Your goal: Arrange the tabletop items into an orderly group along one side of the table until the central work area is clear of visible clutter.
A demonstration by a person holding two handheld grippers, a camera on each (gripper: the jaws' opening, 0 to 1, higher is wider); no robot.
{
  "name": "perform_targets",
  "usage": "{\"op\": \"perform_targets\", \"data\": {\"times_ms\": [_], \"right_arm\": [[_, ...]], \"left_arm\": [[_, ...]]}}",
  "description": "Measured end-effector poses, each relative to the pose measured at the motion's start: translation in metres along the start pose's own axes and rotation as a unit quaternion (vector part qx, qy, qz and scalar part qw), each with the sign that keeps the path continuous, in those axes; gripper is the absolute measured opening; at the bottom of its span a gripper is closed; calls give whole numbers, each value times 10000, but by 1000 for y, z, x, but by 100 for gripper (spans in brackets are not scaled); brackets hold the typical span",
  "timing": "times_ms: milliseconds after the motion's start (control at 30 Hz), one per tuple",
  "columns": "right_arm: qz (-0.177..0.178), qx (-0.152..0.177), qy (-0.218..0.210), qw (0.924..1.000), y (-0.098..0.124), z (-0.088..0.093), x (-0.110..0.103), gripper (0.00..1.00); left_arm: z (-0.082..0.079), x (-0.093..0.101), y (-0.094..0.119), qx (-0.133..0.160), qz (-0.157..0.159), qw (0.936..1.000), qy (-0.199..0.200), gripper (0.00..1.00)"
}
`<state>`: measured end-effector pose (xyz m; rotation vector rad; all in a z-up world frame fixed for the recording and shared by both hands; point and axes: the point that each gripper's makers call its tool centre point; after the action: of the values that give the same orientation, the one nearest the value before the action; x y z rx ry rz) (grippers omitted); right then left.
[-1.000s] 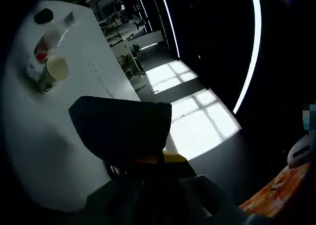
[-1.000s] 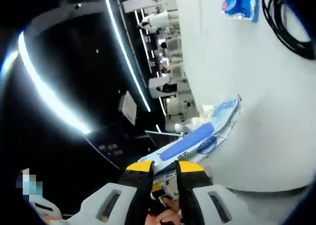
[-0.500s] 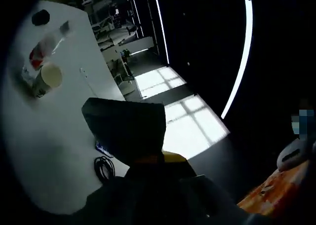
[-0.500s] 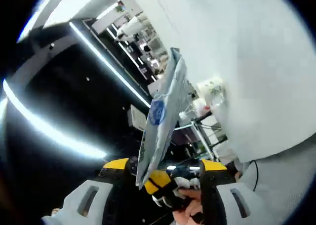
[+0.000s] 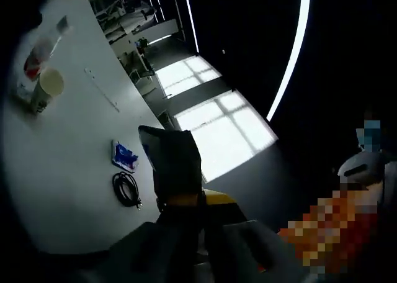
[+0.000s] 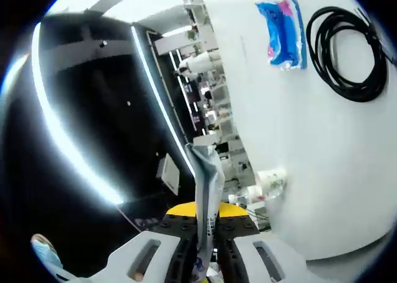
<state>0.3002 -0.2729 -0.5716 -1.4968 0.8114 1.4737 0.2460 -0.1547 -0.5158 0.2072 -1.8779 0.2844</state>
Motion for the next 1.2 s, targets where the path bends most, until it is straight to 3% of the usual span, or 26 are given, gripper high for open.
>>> {"op": "perform_targets", "data": {"times_ms": [67, 200, 300, 333, 400, 467, 500, 600, 700, 767, 833, 900, 1033, 1133, 1200], "right_arm": [[63, -32, 236, 9997, -1, 1, -2, 4], [87, 286, 374, 9989, -1, -9, -8, 0], [10, 387, 508, 9980, -2, -13, -14, 0], [19, 385, 517, 9979, -2, -14, -15, 0], [-24, 516, 609, 9968, -3, -17, -19, 0], [-189, 772, 416, 9960, -4, -23, -27, 0], [-278, 899, 296, 9951, -4, -26, -30, 0], [-424, 955, 167, 9944, -6, -29, -34, 0], [-411, 879, 275, 9949, -8, -26, -36, 0], [-372, 799, 466, 9950, -8, -23, -35, 0], [-366, 738, 531, 9952, -8, -21, -35, 0], [-598, 794, 330, 9945, -6, -22, -42, 0], [-329, 537, 954, 9934, -4, -19, -34, 0], [-124, 345, 1472, 9884, -2, -14, -30, 0], [-264, 369, 1472, 9881, -2, -13, -35, 0]], "left_arm": [[-6, -4, 4, 86, -56, 9999, -2, 0], [-33, -25, 9, 935, -327, 9947, 271, 0], [-36, -28, 5, 1206, -503, 9910, -301, 1], [-36, -29, 3, 1279, -565, 9895, -375, 7], [-32, -33, -1, 1341, -638, 9885, -301, 38], [-35, -43, -3, 1621, -716, 9842, -47, 68], [-33, -46, -4, 1660, -708, 9835, 78, 72], [-12, -57, -11, 1437, -629, 9865, 471, 58], [-7, -59, -25, 1368, -655, 9875, 431, 47], [-15, -55, -31, 1576, -549, 9850, 435, 29], [-31, -51, -31, 2046, -358, 9759, 671, 10], [-31, -53, -31, 2046, -432, 9764, 531, 7], [-35, -56, -28, 2061, -531, 9763, 406, 1], [-40, -60, -25, 2064, -698, 9757, 222, 0], [-42, -59, -25, 1983, -681, 9777, 154, 0]]}}
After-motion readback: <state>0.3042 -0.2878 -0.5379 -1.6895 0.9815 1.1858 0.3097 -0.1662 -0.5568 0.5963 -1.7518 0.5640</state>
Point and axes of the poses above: the point that each gripper's makers call its tool centre point, and the gripper's own axes: y roughly backward along the fingers, x roughly to its right, z roughly out of its underside, and after that the axes turned 8 degrees about y, right-handed
